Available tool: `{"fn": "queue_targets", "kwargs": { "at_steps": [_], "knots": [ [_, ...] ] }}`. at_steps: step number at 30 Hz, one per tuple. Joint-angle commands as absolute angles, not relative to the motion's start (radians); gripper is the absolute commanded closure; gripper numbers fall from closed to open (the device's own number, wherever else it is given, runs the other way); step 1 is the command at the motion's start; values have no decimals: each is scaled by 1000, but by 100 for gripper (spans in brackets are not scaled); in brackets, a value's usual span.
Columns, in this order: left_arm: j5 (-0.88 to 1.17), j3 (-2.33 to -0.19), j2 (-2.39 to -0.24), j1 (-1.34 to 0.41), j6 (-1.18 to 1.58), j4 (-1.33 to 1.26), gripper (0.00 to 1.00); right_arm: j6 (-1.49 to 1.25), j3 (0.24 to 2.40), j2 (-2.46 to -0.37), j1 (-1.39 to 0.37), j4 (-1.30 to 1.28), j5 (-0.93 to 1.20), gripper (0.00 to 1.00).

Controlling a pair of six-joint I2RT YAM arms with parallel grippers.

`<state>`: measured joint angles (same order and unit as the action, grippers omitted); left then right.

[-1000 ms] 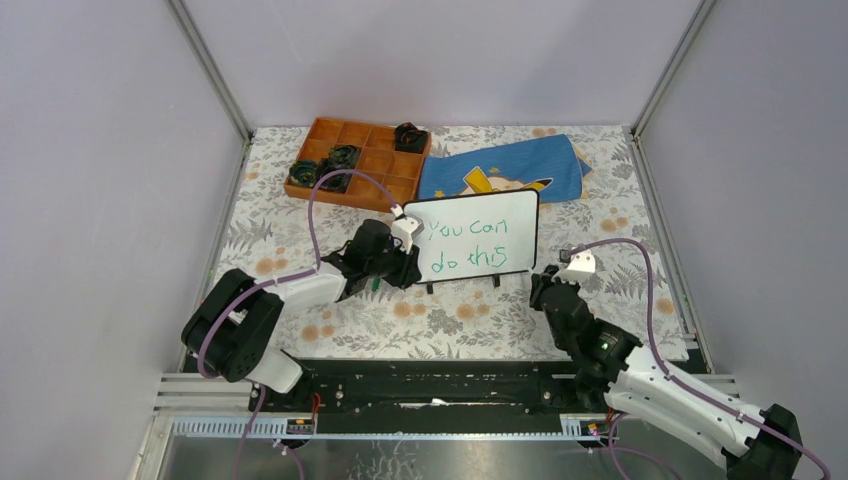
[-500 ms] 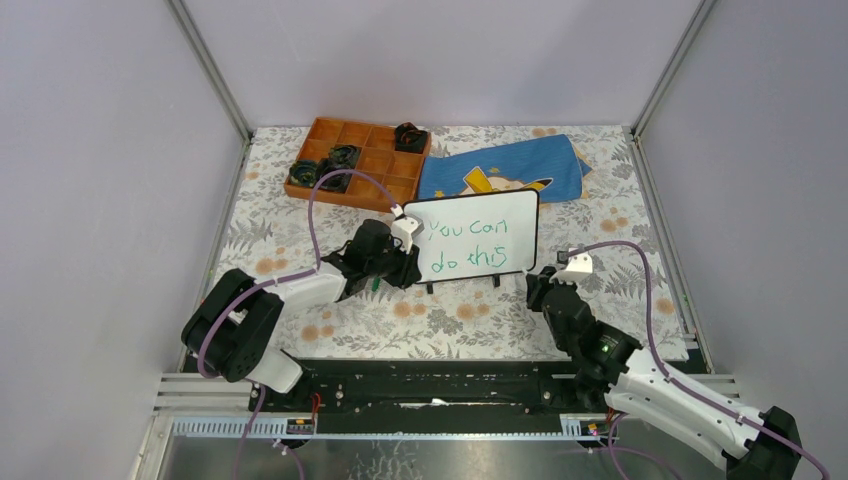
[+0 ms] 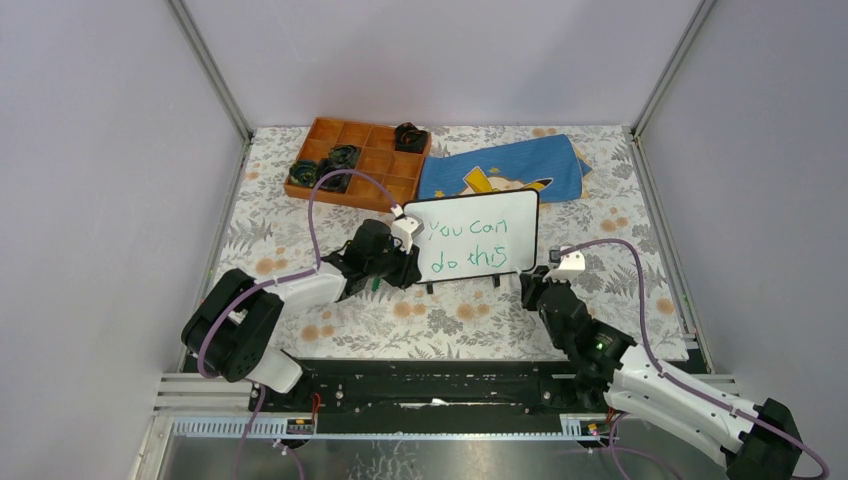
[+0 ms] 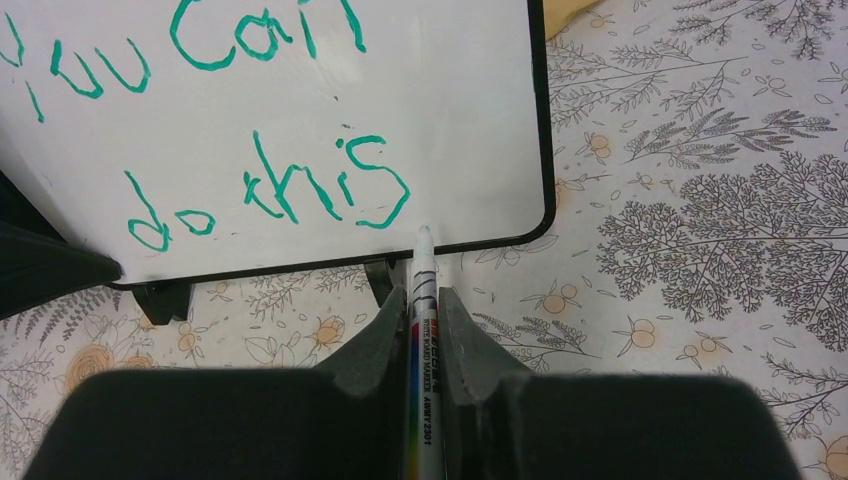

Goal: Write a sentence on the whiteboard

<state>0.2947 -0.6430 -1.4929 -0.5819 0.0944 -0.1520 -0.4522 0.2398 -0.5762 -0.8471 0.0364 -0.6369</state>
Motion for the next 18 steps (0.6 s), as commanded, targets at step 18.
{"fn": "queue_targets", "kwargs": {
  "at_steps": [18],
  "knots": [
    [261, -647, -1486, -589, 87, -140, 60, -443, 229, -729, -838, 248, -704, 100]
  ]
}}
